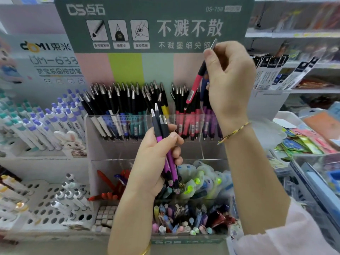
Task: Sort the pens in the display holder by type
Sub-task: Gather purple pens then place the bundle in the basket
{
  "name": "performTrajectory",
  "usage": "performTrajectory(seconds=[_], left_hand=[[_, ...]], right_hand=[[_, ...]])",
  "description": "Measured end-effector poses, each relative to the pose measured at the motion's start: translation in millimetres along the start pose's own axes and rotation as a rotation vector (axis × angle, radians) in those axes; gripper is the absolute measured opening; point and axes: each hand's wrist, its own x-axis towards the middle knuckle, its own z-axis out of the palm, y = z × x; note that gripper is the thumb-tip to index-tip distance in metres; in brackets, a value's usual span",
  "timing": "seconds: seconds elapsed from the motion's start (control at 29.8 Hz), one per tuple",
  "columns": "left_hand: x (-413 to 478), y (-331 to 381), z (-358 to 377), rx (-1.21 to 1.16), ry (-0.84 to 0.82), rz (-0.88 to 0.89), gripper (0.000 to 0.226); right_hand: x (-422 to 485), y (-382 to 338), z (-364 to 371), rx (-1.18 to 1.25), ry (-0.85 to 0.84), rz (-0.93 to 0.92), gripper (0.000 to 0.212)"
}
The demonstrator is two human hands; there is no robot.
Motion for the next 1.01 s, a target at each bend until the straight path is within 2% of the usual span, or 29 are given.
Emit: performTrajectory(seconds=[0.2,0.34,0.44,0.5,0.57,0.64,0.7,0.77,0.81,0.94,1.01], left_hand=[[0,-1,1,-0.035,0.018,-0.023,0.012],[0,-3,0,-0.029,0.010,-0.048,0.005],[0,-4,-1,-0.051,-0.006,-0.044,0.009],[1,-4,0,-0.059,-0.025,-0.042,0.011],[0,-4,1,-0.050,-0.053,-0.040,0.013],[0,-4,2,-0.045,-0.080,-0.029,0.014],[0,-3,3,-0.050,-0.105,-0.019,0.021],[1,-3,4,-0.067,-0.126,-0.014,0.030],[1,-4,4,-0.075,-0.133,-0.014,0.035],[3,-8,3,-0.136,-0.142,-0.016,0.038],[3,-8,4,-0.139,-0.153,-0.013,0.035]], right_hand=[[-16,17,13,-0.201,-0.292,0.017,0.018],[-23,12,12,-0.466,-0.382,-0.044,0.026],[-25,10,10,-0.636,-0.462,-0.086,0.030],[-26,12,10,-0.565,-0.459,-0.091,0.032],[-25,14,10,-0.409,-0.368,-0.054,0.034],[-25,14,6,-0.286,-0.262,-0.041,0.026],[-26,12,-1,-0.187,-0.228,-0.038,0.015],[-28,9,-8,-0.101,-0.288,0.003,0.004],[-30,7,-12,-0.067,-0.343,0.044,0.005],[-37,0,-26,0.002,-0.602,0.221,0.031],[-40,0,-29,0.042,-0.737,0.282,0.031]])
